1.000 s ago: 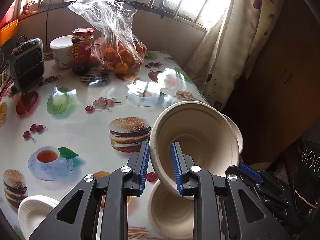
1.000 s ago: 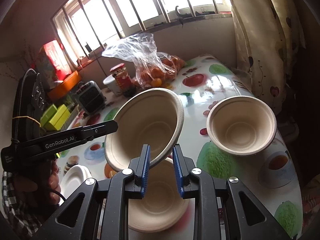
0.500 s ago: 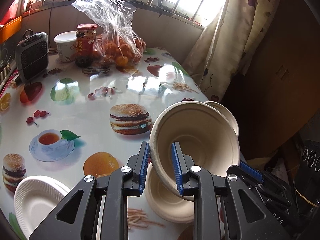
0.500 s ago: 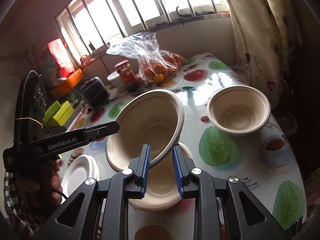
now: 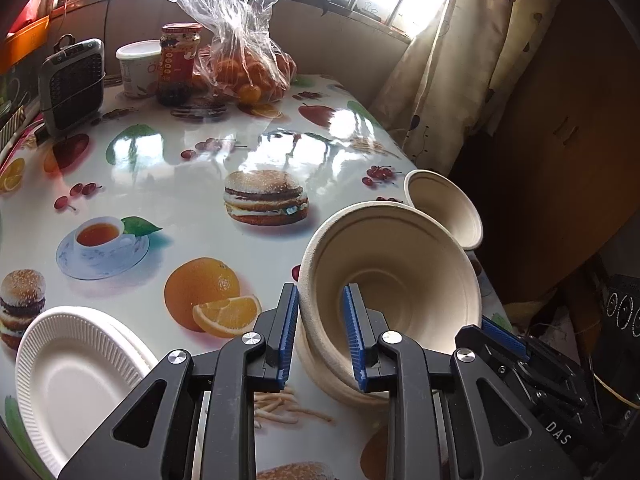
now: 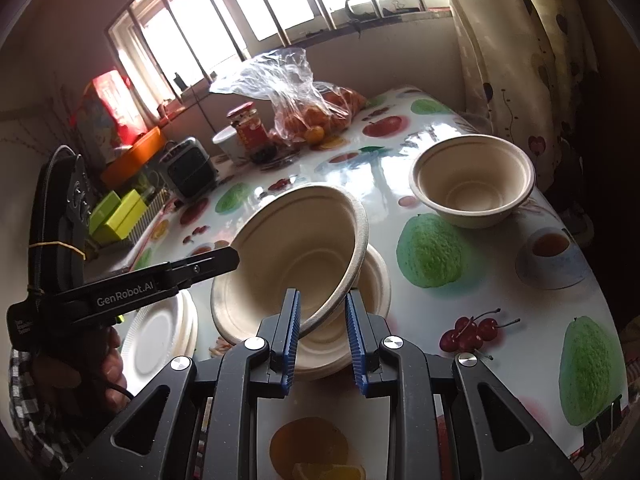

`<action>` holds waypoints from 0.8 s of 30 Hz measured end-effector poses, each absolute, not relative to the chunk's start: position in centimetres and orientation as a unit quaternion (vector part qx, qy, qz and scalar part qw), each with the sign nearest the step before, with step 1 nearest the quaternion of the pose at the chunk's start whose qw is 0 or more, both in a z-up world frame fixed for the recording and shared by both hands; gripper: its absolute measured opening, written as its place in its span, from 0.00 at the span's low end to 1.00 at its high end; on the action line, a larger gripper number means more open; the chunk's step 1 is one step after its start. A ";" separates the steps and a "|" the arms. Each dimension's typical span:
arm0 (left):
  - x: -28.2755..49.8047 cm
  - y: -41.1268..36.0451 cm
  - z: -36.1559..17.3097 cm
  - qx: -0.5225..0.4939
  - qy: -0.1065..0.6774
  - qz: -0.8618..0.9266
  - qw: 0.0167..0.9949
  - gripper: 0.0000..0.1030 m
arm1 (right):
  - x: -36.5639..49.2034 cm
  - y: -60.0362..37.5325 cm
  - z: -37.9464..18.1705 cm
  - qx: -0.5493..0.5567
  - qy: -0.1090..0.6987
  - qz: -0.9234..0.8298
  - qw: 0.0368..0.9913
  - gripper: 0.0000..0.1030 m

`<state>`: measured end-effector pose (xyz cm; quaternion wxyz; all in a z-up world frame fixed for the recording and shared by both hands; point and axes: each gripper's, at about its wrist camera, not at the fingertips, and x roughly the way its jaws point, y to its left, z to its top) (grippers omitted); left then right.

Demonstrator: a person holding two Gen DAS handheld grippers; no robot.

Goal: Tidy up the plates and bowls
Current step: 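Carry the held bowl over another beige bowl and lower it in, then open the left gripper and withdraw from the bowl stack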

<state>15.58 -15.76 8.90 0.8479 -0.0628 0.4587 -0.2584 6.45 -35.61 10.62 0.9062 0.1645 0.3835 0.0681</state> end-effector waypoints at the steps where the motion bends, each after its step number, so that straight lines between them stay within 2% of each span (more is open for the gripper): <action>1: 15.6 -15.8 8.7 -0.062 0.461 -0.258 0.847 0.24 | 6.4 -35.6 10.5 0.165 0.385 0.067 0.906 0.22; 24: 15.1 -16.6 7.1 -0.046 0.483 -0.249 0.838 0.24 | 6.0 -35.6 8.8 0.159 0.407 0.053 0.898 0.23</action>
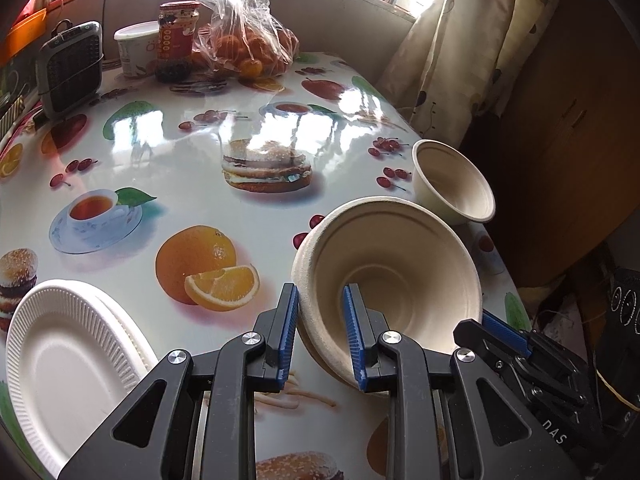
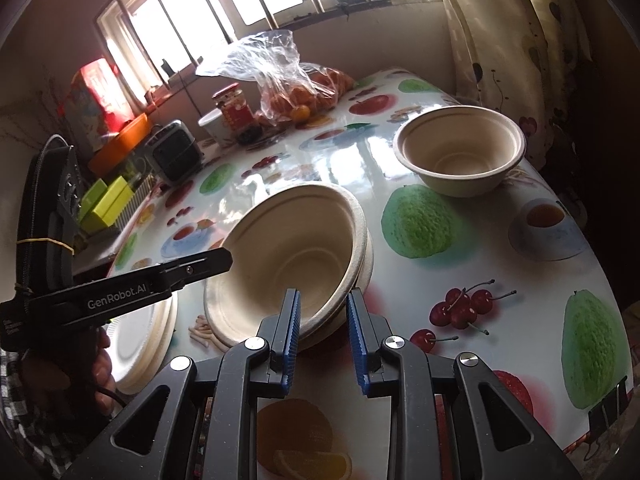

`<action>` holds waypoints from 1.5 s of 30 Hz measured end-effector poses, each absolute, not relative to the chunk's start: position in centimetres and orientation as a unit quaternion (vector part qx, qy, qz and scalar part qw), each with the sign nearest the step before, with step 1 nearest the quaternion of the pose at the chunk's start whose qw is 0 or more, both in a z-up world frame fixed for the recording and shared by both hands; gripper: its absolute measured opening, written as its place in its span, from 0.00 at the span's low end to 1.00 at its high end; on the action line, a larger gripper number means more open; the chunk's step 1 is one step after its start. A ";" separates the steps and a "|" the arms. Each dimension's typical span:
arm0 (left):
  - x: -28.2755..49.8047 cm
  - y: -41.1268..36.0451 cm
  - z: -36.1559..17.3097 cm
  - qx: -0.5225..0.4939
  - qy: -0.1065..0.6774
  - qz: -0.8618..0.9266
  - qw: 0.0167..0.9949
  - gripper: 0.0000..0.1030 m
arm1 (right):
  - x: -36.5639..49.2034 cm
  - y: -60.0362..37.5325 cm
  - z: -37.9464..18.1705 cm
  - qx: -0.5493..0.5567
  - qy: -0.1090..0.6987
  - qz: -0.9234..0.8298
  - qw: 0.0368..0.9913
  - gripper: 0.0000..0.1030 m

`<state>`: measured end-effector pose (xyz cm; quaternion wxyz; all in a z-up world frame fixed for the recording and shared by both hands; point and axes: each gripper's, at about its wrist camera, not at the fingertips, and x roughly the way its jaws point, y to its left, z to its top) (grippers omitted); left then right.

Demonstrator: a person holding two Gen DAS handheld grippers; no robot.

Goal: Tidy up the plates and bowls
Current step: 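Open the left gripper and withdraw from the bowl stack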

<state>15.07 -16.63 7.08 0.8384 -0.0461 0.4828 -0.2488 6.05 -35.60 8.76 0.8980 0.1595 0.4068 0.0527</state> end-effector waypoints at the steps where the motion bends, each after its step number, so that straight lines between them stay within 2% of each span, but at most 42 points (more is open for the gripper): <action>1: 15.1 -16.6 7.0 -0.045 0.483 -0.248 0.838 0.24 | 6.1 -35.6 8.7 0.158 0.407 0.052 0.898 0.23; 25: 15.0 -16.5 7.0 -0.045 0.483 -0.247 0.839 0.24 | 6.2 -35.1 8.3 0.142 0.413 0.041 0.899 0.24; 31: 15.0 -16.5 6.9 -0.045 0.484 -0.247 0.838 0.24 | 6.2 -35.1 8.3 0.141 0.413 0.041 0.899 0.28; 45: 14.9 -16.7 7.2 -0.033 0.478 -0.240 0.844 0.24 | 6.3 -35.3 8.4 0.143 0.411 0.040 0.899 0.32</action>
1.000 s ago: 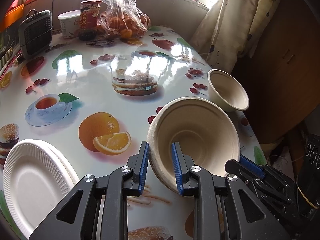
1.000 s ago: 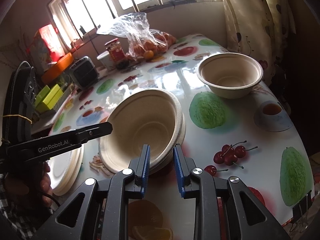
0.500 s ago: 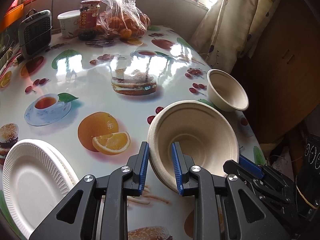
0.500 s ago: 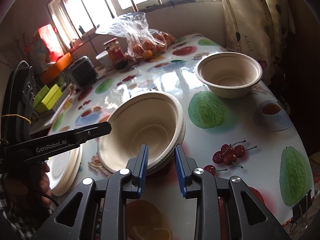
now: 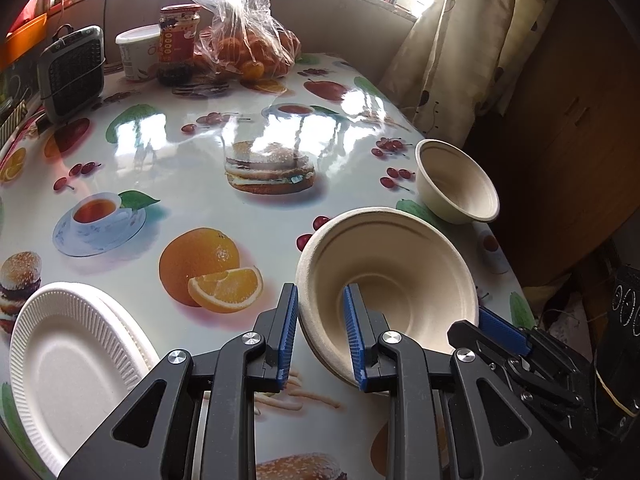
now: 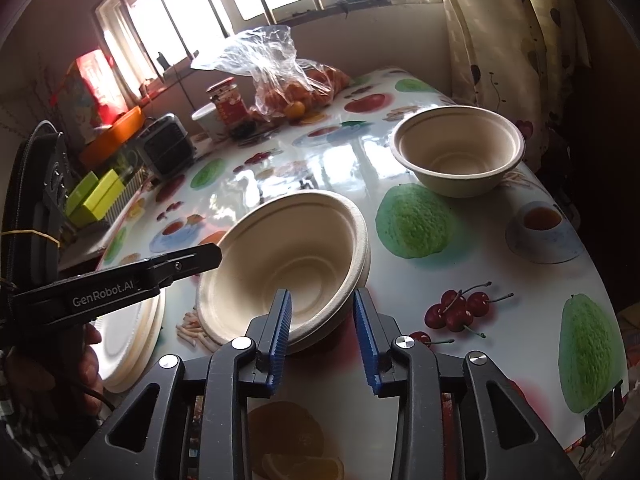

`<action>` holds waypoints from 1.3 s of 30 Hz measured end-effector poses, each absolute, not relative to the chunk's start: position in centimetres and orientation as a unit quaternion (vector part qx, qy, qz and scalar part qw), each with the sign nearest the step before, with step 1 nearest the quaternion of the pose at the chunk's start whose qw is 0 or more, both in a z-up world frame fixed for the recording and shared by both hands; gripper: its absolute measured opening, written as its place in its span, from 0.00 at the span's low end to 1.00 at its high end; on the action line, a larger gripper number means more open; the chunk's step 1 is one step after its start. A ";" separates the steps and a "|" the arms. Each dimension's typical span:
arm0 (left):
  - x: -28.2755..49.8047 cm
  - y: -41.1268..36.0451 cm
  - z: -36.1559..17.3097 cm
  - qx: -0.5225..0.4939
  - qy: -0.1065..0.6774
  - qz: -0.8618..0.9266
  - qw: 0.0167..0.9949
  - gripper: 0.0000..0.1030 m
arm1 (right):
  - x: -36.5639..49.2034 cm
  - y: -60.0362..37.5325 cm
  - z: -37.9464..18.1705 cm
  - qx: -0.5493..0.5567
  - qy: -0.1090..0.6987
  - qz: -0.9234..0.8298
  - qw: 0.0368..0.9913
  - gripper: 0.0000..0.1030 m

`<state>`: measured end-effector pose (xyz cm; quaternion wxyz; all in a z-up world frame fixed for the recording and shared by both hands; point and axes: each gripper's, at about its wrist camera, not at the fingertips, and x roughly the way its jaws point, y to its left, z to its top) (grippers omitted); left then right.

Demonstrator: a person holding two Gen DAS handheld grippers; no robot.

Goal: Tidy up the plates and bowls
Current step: 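Open the left gripper and withdraw from the bowl stack, then move the left gripper to the rim of the next beige bowl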

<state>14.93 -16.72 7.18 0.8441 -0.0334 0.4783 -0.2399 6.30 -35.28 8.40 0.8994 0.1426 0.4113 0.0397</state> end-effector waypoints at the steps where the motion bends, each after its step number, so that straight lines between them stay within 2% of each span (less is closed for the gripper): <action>1: 14.8 -16.8 7.3 -0.025 0.473 -0.236 0.848 0.25 | 6.3 -35.3 8.4 0.142 0.411 0.039 0.900 0.34; 7: 14.6 -17.0 7.9 -0.012 0.461 -0.233 0.856 0.29 | 6.3 -35.3 8.9 0.137 0.404 0.036 0.904 0.36; 20: 14.7 -17.8 9.7 0.003 0.436 -0.232 0.870 0.29 | 6.6 -36.4 10.3 0.136 0.387 0.013 0.912 0.39; 39: 17.5 -23.0 11.1 0.035 0.428 -0.271 0.862 0.30 | 8.4 -40.5 11.8 0.140 0.369 -0.036 0.918 0.42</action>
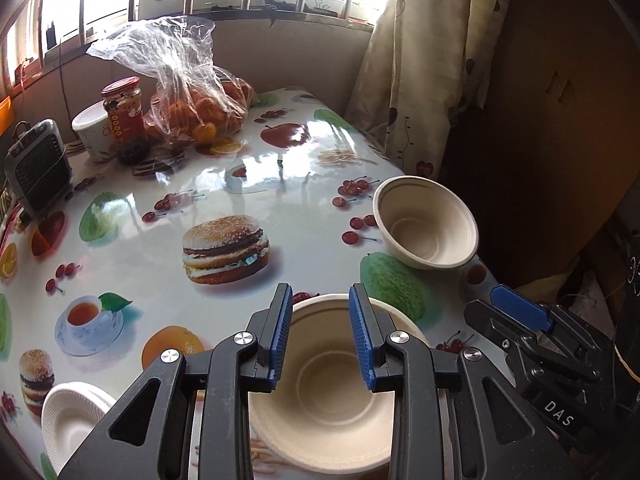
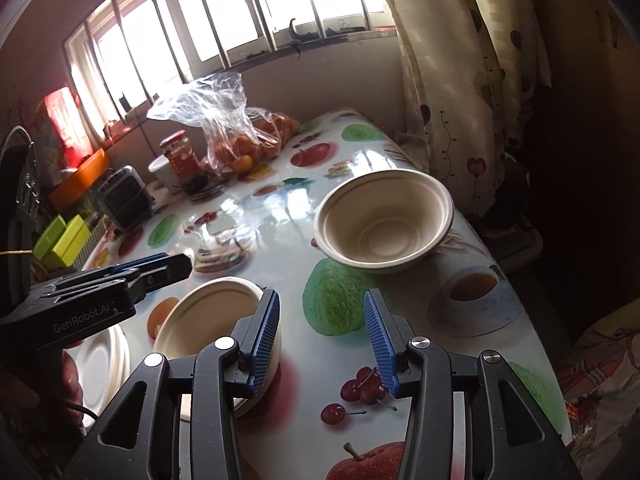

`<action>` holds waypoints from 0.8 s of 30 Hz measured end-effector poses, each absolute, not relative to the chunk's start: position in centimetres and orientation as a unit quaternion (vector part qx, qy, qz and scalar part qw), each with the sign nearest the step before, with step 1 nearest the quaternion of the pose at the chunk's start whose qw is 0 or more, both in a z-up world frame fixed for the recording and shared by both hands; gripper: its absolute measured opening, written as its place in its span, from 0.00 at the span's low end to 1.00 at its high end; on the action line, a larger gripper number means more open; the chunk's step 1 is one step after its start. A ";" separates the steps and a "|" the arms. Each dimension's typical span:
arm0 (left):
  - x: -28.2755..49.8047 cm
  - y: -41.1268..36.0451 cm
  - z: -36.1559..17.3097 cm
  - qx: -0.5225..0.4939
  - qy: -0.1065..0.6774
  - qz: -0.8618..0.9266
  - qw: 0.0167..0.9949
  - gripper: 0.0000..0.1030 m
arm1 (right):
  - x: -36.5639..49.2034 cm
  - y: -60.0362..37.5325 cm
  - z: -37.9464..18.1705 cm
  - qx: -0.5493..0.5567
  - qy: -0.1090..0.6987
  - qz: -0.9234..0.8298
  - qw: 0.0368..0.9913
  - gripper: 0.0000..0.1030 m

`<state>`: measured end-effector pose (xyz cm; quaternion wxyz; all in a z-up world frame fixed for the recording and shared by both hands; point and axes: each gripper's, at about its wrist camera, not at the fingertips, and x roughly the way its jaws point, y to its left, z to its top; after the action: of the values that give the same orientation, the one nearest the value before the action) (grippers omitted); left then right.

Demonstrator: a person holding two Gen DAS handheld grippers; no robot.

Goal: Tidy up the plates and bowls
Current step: 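Move the left gripper to the rim of the next beige bowl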

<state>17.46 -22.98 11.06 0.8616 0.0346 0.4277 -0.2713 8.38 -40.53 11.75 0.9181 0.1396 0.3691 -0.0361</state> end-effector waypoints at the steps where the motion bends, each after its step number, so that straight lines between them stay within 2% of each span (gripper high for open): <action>1: 17.7 -23.2 11.1 0.036 0.428 -0.272 0.861 0.30 | 8.5 -40.7 11.8 0.140 0.369 -0.037 0.918 0.42; 24: 21.0 -27.7 11.2 0.051 0.423 -0.294 0.856 0.30 | 11.2 -45.5 11.8 0.145 0.359 -0.089 0.918 0.43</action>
<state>21.00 -27.72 11.19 0.8559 0.0513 0.4227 -0.2936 11.16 -45.55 11.79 0.9177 0.1446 0.3591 -0.0888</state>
